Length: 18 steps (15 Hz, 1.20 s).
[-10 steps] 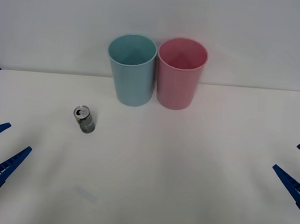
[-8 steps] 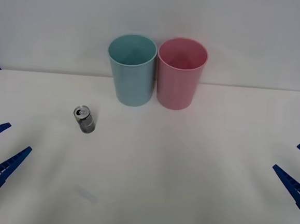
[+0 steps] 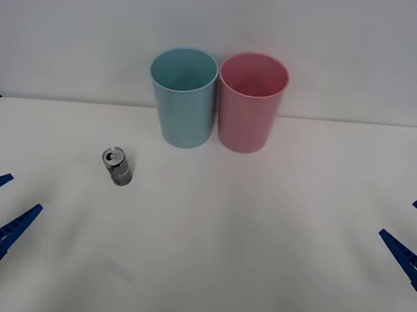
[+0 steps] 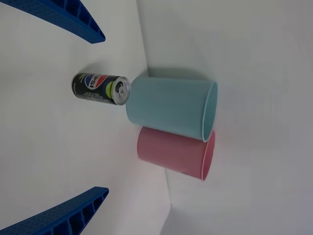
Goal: Grasp the object on the table and drop it into the matching bin: aluminum can to the light blue bin, PET bottle to the pink bin.
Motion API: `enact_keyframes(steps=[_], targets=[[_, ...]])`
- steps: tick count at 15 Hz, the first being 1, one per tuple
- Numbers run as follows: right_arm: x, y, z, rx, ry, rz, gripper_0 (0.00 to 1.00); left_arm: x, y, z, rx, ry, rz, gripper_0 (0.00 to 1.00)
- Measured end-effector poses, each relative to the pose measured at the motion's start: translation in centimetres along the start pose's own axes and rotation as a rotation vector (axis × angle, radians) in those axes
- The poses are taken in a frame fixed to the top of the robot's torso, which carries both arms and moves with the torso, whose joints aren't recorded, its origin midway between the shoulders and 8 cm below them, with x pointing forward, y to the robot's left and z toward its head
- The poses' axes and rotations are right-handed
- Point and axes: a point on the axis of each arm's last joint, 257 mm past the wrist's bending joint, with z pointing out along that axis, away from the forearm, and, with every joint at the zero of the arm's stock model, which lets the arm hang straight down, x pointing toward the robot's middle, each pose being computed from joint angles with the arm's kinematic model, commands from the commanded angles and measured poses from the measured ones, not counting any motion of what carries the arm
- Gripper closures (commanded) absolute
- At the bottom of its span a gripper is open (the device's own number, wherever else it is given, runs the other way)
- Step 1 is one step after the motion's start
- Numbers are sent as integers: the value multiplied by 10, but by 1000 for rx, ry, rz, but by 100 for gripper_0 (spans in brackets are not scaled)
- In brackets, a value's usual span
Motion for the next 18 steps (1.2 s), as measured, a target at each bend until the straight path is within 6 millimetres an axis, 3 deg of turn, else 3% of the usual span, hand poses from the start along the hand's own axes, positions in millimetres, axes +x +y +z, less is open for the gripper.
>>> enact_keyframes(steps=[8,18], targets=[[0,0,0,0,0,0,0,37,14,5,-116,63,-17,0],[0,0,0,0,0,0,0,93,24,37,-260,164,54,0]])
